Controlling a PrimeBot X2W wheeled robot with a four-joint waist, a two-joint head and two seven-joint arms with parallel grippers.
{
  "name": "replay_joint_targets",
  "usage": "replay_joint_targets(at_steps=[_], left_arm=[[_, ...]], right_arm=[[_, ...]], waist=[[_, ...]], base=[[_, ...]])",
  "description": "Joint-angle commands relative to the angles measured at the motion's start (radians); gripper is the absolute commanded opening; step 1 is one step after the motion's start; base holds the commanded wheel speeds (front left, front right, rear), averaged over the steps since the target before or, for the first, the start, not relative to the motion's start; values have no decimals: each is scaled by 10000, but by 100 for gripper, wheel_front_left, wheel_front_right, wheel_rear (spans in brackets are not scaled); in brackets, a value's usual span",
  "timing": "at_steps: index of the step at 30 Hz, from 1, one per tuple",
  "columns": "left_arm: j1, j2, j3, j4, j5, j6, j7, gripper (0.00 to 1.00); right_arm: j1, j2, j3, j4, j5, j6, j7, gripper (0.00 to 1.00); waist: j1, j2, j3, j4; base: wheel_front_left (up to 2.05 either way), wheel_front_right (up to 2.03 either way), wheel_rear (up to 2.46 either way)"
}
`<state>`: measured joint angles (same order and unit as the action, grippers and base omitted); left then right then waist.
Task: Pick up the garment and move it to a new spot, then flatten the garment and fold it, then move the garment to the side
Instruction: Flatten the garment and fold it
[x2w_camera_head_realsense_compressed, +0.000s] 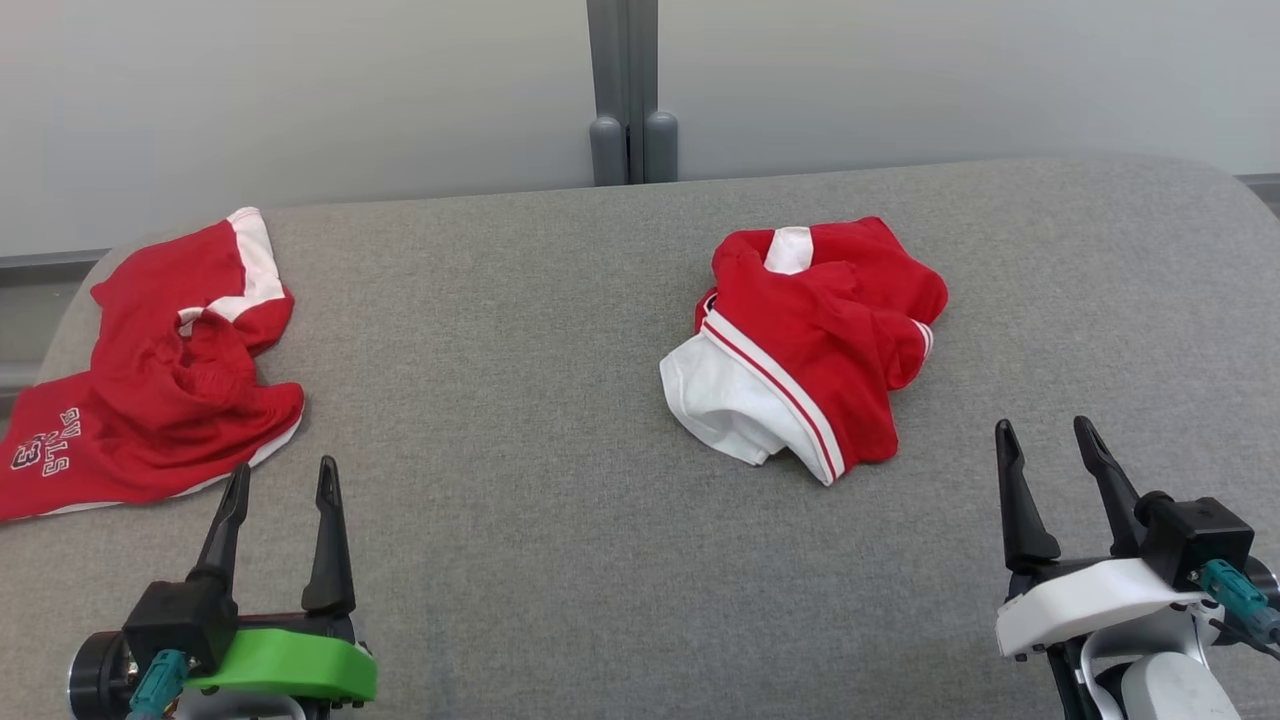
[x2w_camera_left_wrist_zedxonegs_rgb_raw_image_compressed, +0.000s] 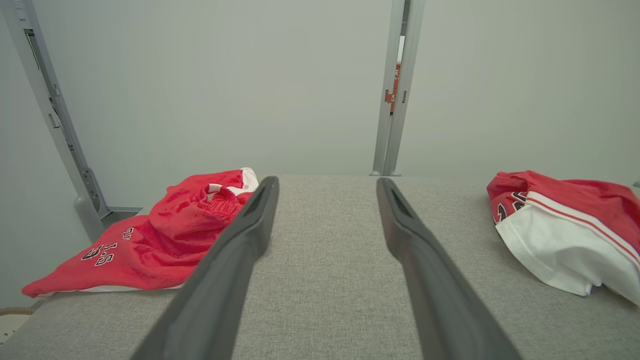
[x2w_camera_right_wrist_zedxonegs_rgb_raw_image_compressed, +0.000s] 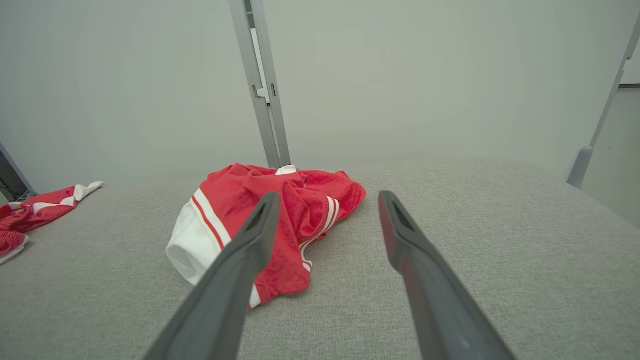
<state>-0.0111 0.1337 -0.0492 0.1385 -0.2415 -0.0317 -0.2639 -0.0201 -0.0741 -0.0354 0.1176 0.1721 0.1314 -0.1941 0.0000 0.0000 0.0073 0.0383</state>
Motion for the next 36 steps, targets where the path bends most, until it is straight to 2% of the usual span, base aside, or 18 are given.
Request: replay_joint_targets(at_steps=[1, 22, 27, 36], left_arm=[[52, -39, 60, 47, 84, -43, -9, 100], [146, -312, 376, 141, 453, -331, -9, 100], [59, -376, 379, 185, 512, -381, -9, 100], [-315, -499, 258, 173, 687, -403, -9, 100]], right_arm=[[116, -19, 5, -7, -43, -14, 10, 100], [107, -27, -7, 45, -76, -14, 24, 100], [-236, -12, 89, 176, -143, -14, -43, 100], [-1757, -513, 539, 1068, -280, -14, -59, 100]], waist=[[0, 0, -7, 9], [0, 0, -53, 84], [0, 0, -5, 174], [0, 0, 461, 474]], base=[[0, 0, 0], [0, 0, 0], [0, 0, 0], [0, 0, 0]])
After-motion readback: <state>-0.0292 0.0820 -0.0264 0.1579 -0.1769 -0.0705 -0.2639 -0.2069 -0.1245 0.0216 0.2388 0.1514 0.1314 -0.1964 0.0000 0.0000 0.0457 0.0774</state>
